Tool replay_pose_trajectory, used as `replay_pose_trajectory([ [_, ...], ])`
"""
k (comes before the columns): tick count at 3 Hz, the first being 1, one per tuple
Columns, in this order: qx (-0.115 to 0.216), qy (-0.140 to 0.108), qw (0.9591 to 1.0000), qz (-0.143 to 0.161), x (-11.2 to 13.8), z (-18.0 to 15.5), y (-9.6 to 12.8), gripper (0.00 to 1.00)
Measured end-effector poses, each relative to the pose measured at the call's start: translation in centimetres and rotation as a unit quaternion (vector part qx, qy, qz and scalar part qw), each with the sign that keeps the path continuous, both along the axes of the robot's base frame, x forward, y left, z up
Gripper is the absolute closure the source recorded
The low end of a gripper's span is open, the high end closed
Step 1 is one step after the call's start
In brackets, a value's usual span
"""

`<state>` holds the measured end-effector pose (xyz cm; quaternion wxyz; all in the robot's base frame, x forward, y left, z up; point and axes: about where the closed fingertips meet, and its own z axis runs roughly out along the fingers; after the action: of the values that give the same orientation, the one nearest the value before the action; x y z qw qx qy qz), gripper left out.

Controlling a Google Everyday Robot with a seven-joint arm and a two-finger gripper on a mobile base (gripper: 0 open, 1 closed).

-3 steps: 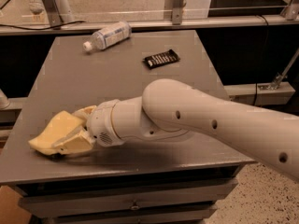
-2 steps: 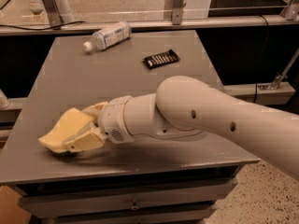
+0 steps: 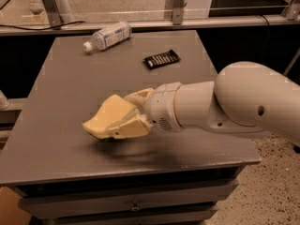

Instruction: Move sponge near rxbar chocolate

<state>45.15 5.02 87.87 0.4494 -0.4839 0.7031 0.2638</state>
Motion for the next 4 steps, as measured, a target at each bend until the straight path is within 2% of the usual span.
replay_pose_trajectory([
  [1,0.000,0.000,1.0000,0.000,0.0,0.0,0.0,1.00],
  [2,-0.010,-0.010,0.9995,-0.027,0.4,0.4,-1.4,1.00],
  [3,-0.007,-0.030,0.9962,-0.082,2.5,1.5,-5.4,1.00],
  [4,0.023,-0.049,0.9849,-0.165,5.4,2.3,-11.7,1.00],
])
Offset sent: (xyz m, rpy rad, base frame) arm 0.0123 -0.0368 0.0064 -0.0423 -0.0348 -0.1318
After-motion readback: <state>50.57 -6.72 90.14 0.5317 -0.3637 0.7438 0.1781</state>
